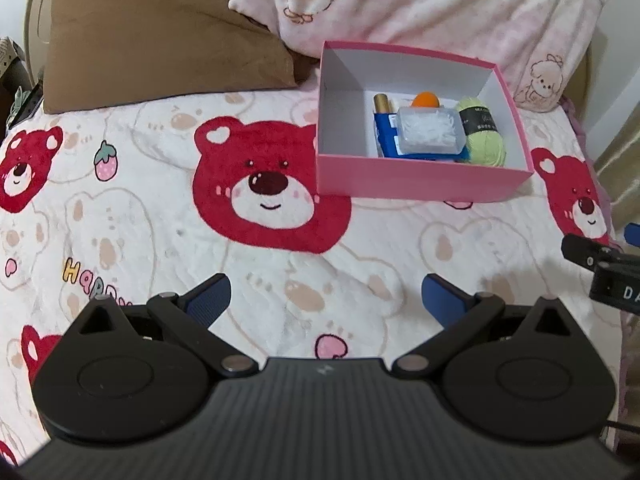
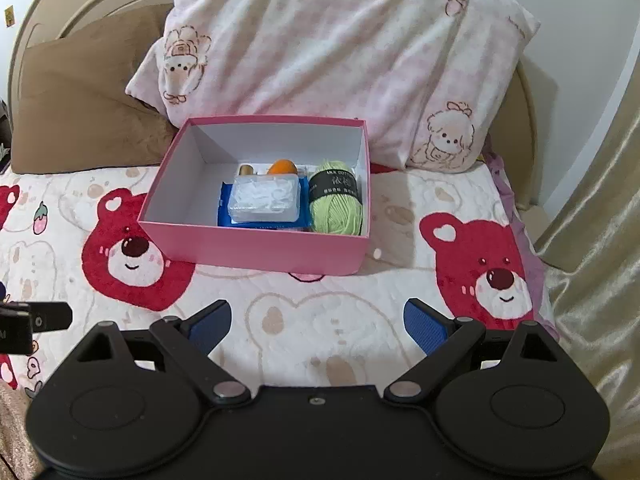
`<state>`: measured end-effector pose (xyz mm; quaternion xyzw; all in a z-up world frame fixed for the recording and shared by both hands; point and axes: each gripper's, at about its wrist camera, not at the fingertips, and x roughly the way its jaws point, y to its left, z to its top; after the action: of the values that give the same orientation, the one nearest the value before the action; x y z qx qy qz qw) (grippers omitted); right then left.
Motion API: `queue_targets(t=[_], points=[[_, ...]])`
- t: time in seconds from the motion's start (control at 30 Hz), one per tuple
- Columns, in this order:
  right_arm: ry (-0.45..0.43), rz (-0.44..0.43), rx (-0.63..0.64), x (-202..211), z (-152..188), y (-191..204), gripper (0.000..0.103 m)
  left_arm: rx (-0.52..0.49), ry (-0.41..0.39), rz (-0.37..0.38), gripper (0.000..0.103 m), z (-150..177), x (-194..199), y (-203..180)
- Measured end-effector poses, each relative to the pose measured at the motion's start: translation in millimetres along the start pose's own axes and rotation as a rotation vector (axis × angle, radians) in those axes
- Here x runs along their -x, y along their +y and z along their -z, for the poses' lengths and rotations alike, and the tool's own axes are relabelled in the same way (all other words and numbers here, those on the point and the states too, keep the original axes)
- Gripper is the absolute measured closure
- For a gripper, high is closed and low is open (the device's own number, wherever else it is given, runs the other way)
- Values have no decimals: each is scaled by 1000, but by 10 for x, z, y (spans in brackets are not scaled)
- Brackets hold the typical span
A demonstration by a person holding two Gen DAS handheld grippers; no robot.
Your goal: Organize objects
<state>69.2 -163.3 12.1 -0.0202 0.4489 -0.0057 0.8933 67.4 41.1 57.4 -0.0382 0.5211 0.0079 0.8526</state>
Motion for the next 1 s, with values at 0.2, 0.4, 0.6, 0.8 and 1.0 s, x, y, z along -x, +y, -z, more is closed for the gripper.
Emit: queue_targets(t=[0.2,0.4,0.6,0.8,1.0], points=[[9,9,6,-30,27,18,8,-14,-9,-12,0,24,-10,-24],[22,5,29,-64,42,57,8,-7,-10,5,0,23,-13,-27],[27,-5,43,-75,60,89,8,-24,-8,-6,0,44,-13,-47],[32,-13,52,-95,74,113,8,-19,16,-12,0,48,-62,-51],[34,-7,66,-122,87,140,8,-16,47,-16,0,52,-164,-82]])
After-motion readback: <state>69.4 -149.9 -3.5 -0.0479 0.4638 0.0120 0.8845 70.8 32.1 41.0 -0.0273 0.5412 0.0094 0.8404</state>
